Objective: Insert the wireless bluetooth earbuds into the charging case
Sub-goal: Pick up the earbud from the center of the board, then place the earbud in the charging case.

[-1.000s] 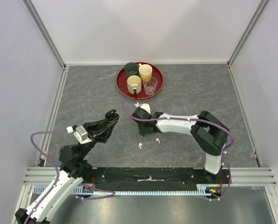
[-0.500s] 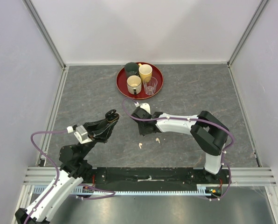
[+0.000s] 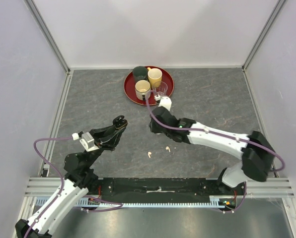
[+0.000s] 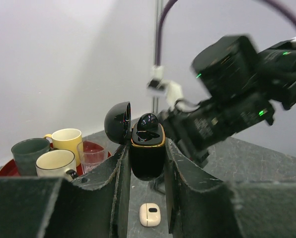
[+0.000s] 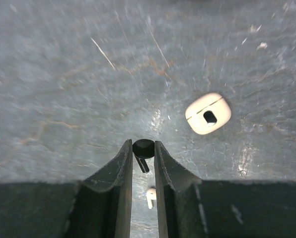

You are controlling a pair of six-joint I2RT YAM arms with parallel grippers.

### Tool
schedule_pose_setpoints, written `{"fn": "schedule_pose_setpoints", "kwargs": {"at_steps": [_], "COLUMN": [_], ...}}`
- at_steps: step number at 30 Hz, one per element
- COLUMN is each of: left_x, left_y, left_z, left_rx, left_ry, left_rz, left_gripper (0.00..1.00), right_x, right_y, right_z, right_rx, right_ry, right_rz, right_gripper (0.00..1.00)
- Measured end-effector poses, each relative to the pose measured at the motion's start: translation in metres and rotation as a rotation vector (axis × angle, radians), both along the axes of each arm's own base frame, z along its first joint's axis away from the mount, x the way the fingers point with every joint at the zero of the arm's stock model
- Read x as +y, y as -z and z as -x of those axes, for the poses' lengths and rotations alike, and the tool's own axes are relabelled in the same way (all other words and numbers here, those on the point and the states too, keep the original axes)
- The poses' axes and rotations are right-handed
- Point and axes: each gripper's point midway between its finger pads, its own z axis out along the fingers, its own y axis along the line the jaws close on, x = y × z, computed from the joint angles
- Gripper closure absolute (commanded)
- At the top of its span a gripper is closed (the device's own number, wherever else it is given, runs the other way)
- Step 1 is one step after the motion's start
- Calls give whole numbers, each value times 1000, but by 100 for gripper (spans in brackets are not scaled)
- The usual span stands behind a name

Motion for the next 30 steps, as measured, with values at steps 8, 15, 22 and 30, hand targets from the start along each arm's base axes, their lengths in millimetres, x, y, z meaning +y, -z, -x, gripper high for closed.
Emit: {"fn": "schedule_pose_setpoints", "kwargs": {"at_steps": [8, 15, 22, 30], "left_x": [3, 0, -3, -10], "left_y": [-3, 0, 1, 3], "left_z": [-2, -8, -13, -16], "left_rx": [-16, -4, 0, -3], "left_ry": [-20, -21, -20, 1], "left_rz": [24, 17, 14, 3], "left_gripper": [98, 98, 98, 98], "right_x": [-31, -42, -29, -5], "right_y": [-100, -155, -209, -242], "right_z": [1, 11, 31, 61], "right_rx": [-272, -472, -631, -735], "right_ry": [83, 63, -93, -306], "right_rz": [-315, -587, -801, -908], "right_gripper": [100, 100, 100, 100]}}
